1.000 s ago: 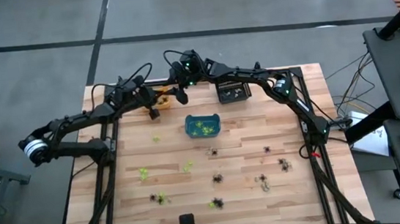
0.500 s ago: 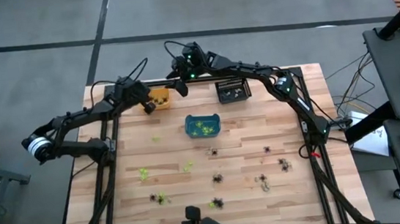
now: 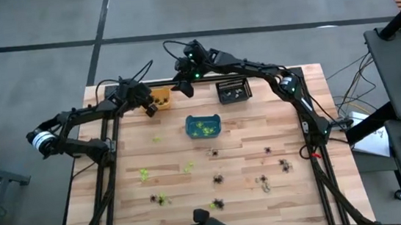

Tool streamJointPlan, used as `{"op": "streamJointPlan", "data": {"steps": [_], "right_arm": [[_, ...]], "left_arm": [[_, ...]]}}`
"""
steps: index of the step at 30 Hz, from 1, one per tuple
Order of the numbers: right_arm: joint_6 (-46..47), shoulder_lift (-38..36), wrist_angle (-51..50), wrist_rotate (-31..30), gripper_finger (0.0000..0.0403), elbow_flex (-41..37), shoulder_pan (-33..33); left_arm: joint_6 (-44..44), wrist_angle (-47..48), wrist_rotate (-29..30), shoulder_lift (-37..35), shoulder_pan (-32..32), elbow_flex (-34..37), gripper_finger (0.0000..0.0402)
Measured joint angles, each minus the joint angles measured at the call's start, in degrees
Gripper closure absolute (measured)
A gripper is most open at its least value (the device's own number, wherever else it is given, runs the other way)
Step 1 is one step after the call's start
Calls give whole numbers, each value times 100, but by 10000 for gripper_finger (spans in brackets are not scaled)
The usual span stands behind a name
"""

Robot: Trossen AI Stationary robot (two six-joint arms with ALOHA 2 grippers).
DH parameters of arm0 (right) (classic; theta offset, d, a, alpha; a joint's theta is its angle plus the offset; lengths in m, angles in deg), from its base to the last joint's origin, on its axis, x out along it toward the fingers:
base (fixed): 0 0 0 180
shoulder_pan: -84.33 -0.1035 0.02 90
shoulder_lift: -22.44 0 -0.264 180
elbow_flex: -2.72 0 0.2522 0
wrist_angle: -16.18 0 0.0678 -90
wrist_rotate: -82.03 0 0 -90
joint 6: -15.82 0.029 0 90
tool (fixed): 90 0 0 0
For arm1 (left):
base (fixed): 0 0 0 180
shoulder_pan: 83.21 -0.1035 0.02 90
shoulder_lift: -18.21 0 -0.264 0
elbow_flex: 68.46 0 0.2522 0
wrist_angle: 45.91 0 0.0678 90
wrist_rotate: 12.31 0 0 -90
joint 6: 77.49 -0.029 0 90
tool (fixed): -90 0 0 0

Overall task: Sort Halloween decoration
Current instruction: Put the black spider toy into the yellow bin, then put the green spider toy into the blue bin

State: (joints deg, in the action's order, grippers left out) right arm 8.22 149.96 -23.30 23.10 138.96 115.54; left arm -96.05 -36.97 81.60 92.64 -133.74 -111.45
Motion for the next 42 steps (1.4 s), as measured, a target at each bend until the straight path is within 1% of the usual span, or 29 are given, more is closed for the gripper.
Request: {"op": "streamJointPlan", "data": {"steps": [5, 10, 14, 17, 21, 23, 26, 28, 31, 33, 35, 37, 40, 42], "right_arm": [[-599, -333, -1041, 3, 168, 4, 75], [-1374, -576, -2005, 3, 168, -23, 238], [-2081, -639, -2478, 48, 168, -55, 460], [-2486, -637, -2534, 46, 168, -138, 695], [-2778, -622, -2356, 37, 168, -179, 984], [-2798, -622, -2108, 38, 168, -180, 1067], [-2606, -622, -1738, 44, 170, -182, 1125], [-2249, -622, -1528, 44, 174, -182, 1161], [-1495, -622, -1328, 48, 179, -182, 1172], [-1136, -622, -1274, 60, 183, -182, 1168], [-1012, -622, -1278, 95, 184, -182, 1126], [-1128, -621, -1279, 101, 184, -188, 1058], [-1338, -595, -1332, 92, 184, -227, 942], [-1297, -591, -1388, 88, 184, -289, 851]], "left_arm": [[-34, 324, 1, -50, 0, -261, 263], [-36, 660, -85, -55, 0, -536, 251], [-89, 667, -914, -66, 0, -627, 251], [-180, 657, -1498, -66, 0, -680, 251], [-38, 638, -1904, -66, 0, -775, 251], [296, 645, -2076, -66, 0, -849, 251], [1076, 664, -2295, -69, 0, -1012, 251], [1649, 894, -2299, -70, 0, -1158, 251], [2307, 1568, -2301, -70, 2, -1488, 251], [2484, 2147, -2334, -70, 18, -1729, 251], [2531, 2672, -2353, -70, 25, -1971, 251], [2665, 3204, -2269, -70, 26, -2246, 251], [2723, 4163, -1945, -70, 32, -2668, 251], [2724, 4513, -1828, -76, 107, -2790, 251]]}}
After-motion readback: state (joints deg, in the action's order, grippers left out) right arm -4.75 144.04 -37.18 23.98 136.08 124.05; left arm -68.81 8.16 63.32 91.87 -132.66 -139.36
